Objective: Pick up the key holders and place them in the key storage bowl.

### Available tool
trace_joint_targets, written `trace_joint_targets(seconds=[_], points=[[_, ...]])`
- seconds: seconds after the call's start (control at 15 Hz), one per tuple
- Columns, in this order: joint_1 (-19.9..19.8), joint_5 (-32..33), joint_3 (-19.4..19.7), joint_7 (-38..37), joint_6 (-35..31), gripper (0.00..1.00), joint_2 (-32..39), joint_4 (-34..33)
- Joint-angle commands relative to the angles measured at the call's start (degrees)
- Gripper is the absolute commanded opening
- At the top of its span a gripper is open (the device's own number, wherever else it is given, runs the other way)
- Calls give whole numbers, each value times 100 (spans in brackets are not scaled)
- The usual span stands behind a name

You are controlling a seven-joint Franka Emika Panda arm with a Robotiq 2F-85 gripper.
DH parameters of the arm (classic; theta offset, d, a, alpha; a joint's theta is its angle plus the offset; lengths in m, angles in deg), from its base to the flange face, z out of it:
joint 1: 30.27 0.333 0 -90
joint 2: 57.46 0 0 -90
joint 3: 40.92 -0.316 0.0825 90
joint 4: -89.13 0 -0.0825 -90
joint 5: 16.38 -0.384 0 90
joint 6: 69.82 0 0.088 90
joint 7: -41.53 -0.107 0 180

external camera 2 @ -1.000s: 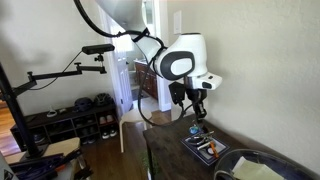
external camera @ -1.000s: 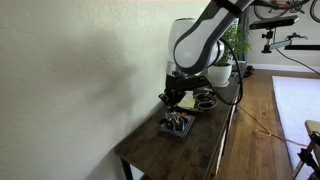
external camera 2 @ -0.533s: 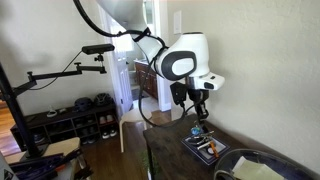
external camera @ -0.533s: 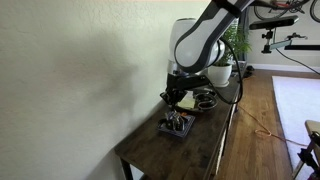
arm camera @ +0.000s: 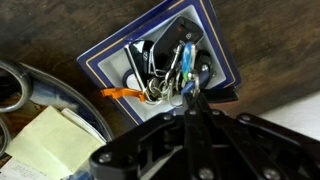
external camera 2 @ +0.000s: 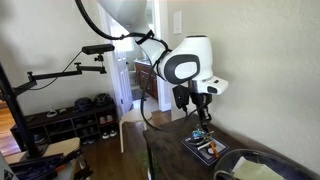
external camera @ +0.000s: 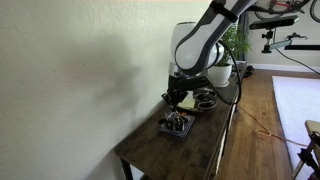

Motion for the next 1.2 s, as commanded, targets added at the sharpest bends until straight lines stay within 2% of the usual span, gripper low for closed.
trace_joint_targets(seconds=[0.0,0.27,0.33,0.47,1.13], points=[[-36,-22,22,60,39,2,128,-155],[-26,-6,42,45,61,3,234,-256],[-34,-22,37,43,85,28,253,-276],[-25,-6,53,39,83,32,270,-275],[132,161,184,-95,73,96,82,-112]])
